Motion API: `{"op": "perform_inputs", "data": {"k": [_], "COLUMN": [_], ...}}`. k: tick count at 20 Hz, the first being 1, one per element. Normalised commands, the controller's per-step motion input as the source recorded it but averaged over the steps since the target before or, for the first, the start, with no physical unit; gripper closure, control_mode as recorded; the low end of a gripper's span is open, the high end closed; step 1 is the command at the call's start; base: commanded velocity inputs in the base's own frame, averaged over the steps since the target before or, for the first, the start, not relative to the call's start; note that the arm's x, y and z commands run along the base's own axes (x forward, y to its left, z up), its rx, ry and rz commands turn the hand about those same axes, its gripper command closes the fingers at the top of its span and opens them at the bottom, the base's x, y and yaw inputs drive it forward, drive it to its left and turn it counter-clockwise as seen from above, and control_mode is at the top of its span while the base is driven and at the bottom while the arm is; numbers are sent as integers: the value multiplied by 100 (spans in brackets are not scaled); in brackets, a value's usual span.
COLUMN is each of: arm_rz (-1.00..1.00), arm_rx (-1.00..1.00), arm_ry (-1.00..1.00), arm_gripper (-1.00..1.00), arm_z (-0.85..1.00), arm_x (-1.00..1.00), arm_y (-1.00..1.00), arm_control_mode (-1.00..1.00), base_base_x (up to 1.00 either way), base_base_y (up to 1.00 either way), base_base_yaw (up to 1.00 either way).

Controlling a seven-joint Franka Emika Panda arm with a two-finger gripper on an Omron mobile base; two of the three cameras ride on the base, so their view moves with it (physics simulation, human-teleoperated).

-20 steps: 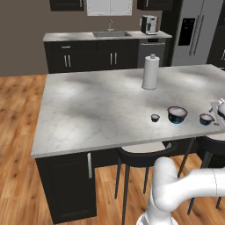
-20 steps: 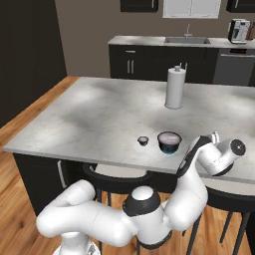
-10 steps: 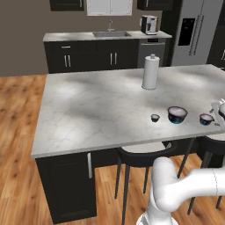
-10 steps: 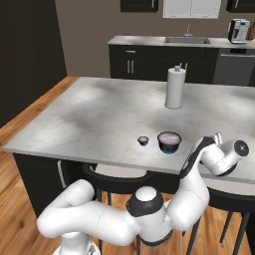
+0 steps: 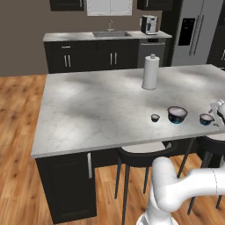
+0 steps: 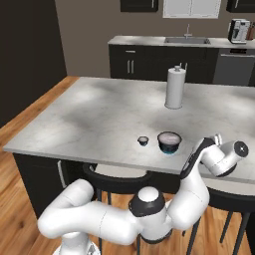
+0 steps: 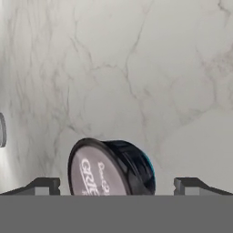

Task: Stack the yogurt containers by placing the smaller containers on top of the larger containers.

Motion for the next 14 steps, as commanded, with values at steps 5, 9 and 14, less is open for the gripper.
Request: {"op": "perform_inputs", "data": {"k": [5, 9, 14], "arm_rz": [0, 0, 0], "arm_rx": [0, 0, 0], "arm_ry": [0, 0, 0], "arm_gripper": [-100, -100, -100], "arm_z": [-5, -5, -1], "arm_x": [13, 2, 0], "arm_y": [0, 0, 0], "arm_control_mode": [-100, -100, -100], "base_base_x": [0, 0, 0], "base_base_y": [0, 0, 0], "base_base_yaw": [0, 0, 0]}}
